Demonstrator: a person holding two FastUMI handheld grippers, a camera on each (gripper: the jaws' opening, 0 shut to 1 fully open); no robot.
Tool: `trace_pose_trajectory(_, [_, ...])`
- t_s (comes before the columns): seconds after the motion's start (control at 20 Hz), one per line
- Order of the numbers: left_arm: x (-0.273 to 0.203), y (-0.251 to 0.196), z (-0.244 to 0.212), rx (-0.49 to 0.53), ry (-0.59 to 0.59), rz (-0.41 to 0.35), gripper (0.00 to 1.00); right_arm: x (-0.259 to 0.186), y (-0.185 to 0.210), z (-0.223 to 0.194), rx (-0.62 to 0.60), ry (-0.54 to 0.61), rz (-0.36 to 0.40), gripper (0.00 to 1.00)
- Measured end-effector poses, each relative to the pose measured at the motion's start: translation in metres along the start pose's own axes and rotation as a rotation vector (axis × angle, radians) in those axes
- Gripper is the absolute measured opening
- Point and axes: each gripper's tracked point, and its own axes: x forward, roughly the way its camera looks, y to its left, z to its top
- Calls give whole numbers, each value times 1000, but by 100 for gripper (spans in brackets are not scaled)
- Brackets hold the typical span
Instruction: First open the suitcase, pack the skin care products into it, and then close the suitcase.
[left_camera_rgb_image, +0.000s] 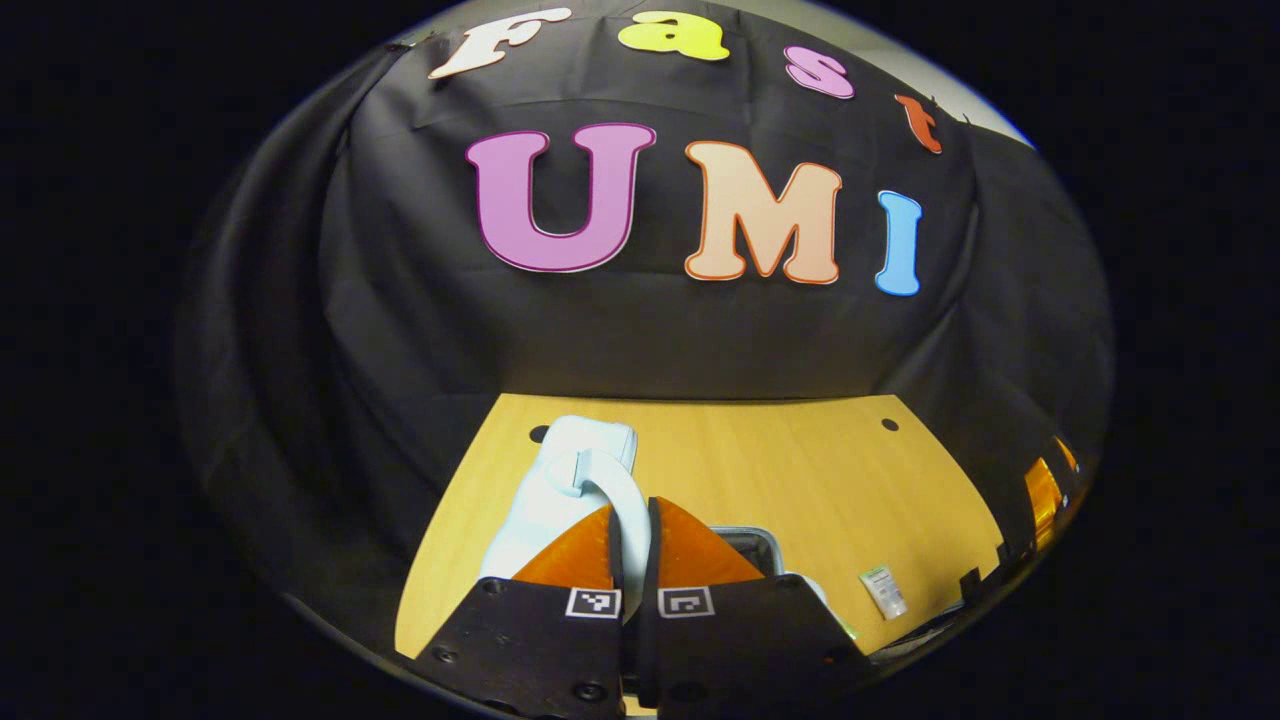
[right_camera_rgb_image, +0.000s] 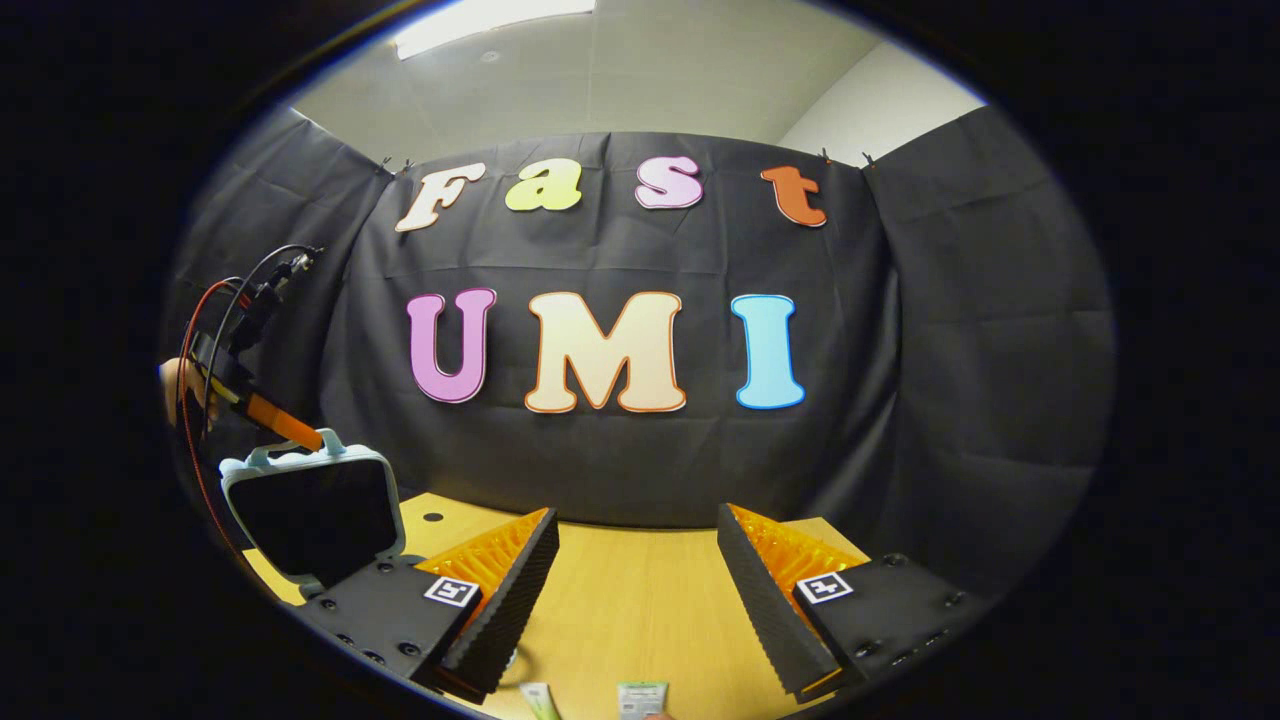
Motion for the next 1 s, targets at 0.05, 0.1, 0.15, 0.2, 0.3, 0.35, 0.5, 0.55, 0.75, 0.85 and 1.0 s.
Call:
trace_pose_trajectory(0.05, [1,11,2,-1,-3,6,0,2,9,0,1,-4,-1,99])
trace_pose_trajectory(0.1, [2,22,3,-8,-9,9,0,5,18,-1,2,-6,-1,99])
trace_pose_trajectory(0.15, [3,32,5,-18,-21,10,0,7,27,-1,3,-9,1,99])
trace_pose_trajectory(0.2, [3,43,6,-27,-24,11,0,8,34,0,4,-11,-2,99])
trace_pose_trajectory(0.3, [3,69,2,-35,-27,29,0,11,44,0,0,-11,-14,99])
trace_pose_trajectory(0.35, [5,81,1,-36,-29,39,0,12,46,0,-2,-13,-25,99])
trace_pose_trajectory(0.5, [9,111,-7,-45,-38,54,0,13,51,0,-5,-11,-58,99])
trace_pose_trajectory(0.55, [10,121,-10,-48,-41,63,0,14,52,-2,-6,-9,-68,99])
trace_pose_trajectory(0.75, [18,163,-22,-56,-43,114,0,11,56,2,-19,-12,-93,99])
trace_pose_trajectory(0.85, [23,183,-29,-65,-42,134,0,10,57,4,-34,-20,-103,99])
trace_pose_trajectory(1.0, [27,206,-46,-108,-14,148,0,9,60,1,-50,-6,-112,99])
